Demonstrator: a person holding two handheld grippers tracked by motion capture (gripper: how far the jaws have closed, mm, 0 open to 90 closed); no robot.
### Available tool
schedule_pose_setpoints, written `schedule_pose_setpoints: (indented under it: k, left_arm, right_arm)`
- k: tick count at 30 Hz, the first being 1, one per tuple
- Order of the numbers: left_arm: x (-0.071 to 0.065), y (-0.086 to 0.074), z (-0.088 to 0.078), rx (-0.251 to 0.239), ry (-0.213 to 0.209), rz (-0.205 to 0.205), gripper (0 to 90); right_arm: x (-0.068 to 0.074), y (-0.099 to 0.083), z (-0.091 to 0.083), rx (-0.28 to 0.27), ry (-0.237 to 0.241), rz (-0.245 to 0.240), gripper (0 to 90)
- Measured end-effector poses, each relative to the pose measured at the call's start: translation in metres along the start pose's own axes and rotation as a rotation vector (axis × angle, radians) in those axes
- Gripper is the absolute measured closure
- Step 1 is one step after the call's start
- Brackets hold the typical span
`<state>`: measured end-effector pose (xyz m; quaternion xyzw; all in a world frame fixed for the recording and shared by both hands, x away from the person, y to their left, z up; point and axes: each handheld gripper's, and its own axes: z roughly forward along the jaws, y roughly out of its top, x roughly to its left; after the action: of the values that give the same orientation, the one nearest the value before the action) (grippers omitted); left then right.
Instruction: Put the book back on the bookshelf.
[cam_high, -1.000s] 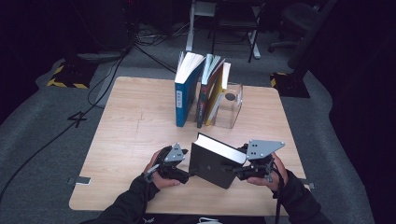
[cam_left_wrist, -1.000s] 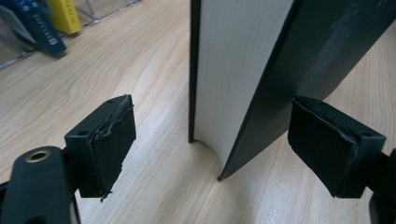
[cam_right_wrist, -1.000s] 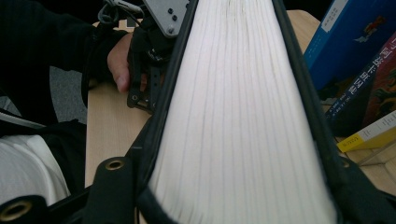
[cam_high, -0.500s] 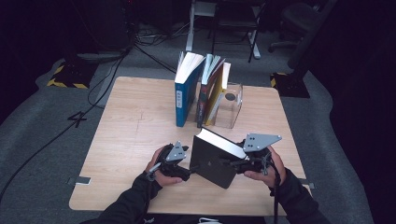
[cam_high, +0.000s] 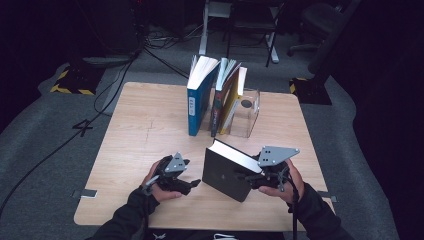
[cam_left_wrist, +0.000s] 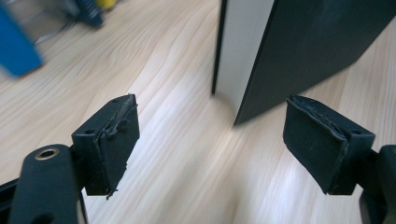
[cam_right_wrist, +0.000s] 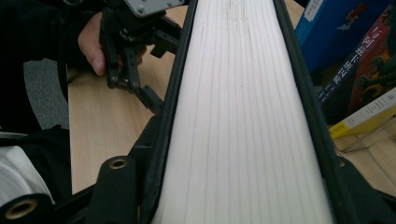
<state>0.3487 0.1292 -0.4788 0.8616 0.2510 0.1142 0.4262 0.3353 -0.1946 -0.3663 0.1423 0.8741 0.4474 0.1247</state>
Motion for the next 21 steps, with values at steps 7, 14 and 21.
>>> schedule_pose_setpoints:
  k: [7, 14, 21]
  left_arm:
    - [0.016, -0.034, -0.035, 0.066, 0.071, -0.079, 20.3]
    - [0.030, -0.056, -0.051, 0.096, 0.110, -0.138, 19.8]
    - [0.036, -0.063, -0.050, 0.097, 0.125, -0.143, 18.9]
  right_arm:
    - [0.001, 0.000, 0.000, 0.003, -0.009, 0.005, 49.9]
    - [-0.004, 0.001, -0.001, 0.002, 0.002, 0.040, 51.9]
    - [-0.011, -0.003, -0.006, -0.008, 0.009, 0.066, 52.7]
